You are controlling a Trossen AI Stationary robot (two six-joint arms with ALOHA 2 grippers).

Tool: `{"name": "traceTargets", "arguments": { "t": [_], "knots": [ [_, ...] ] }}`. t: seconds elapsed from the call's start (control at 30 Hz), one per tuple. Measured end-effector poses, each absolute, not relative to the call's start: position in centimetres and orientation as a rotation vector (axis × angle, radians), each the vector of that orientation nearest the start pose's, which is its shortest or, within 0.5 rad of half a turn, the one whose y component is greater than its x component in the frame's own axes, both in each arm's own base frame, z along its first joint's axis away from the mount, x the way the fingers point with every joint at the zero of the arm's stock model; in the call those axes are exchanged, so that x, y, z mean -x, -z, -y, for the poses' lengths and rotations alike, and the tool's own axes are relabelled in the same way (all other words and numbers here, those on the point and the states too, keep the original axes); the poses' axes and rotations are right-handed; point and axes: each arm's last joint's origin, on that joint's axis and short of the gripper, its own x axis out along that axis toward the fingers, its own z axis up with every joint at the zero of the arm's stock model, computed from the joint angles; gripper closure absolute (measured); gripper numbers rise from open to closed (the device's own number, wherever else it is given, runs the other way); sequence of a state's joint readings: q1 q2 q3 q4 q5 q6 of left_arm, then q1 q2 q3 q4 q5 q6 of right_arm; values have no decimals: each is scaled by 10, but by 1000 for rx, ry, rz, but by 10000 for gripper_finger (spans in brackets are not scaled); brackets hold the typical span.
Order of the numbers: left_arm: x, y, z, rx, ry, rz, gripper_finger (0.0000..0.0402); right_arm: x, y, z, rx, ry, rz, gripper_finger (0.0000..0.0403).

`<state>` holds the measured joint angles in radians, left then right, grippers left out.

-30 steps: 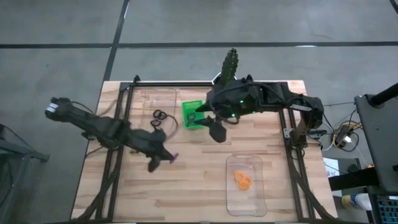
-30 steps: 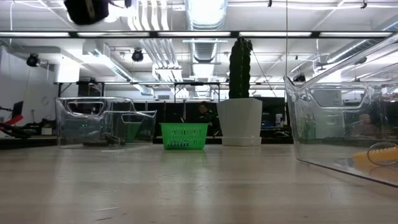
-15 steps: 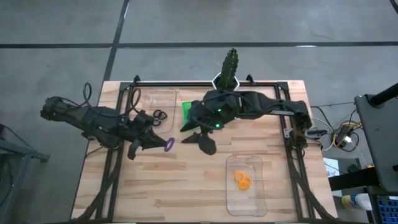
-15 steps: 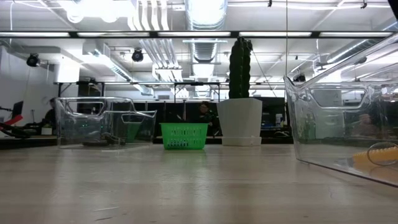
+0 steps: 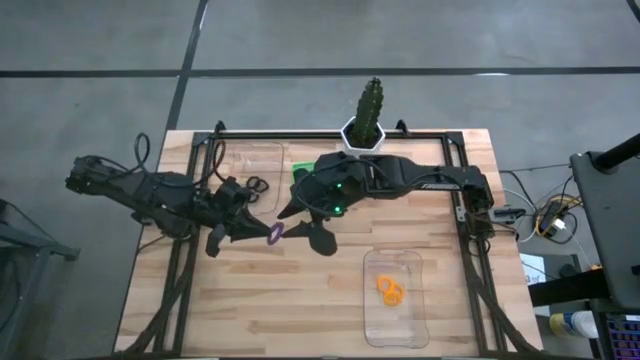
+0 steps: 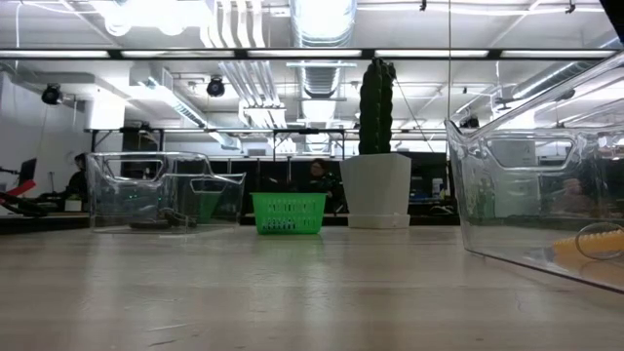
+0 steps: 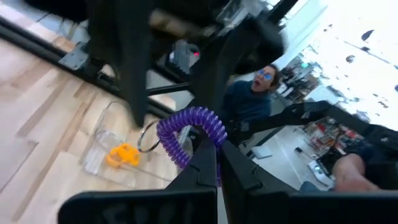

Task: Sort spring keychains
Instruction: Put the violet spring keychain into the green bin

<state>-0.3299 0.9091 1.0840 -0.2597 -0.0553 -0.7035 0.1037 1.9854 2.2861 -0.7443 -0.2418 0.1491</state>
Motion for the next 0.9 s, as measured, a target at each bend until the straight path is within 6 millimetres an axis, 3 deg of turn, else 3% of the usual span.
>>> {"name": "traceTargets", "arguments": {
  "t": [0.17, 0.3, 0.6, 0.73, 0.9],
  "knots": [
    [-176, -407, 58, 682, 247, -167, 401, -431, -431, -53, -168, -313, -457, 204],
    [-176, -406, 58, 681, 245, -173, 401, -431, -432, -53, -168, -311, -454, 233],
    [-176, -406, 58, 692, 231, -168, 398, -430, -431, -54, -184, -353, -464, 377],
    [-176, -406, 54, 734, 135, -137, 367, -430, -430, -54, -186, -356, -470, 386],
    [-174, -406, 52, 715, 116, -129, 299, -429, -427, -53, -193, -347, -501, 389]
  ]
}}
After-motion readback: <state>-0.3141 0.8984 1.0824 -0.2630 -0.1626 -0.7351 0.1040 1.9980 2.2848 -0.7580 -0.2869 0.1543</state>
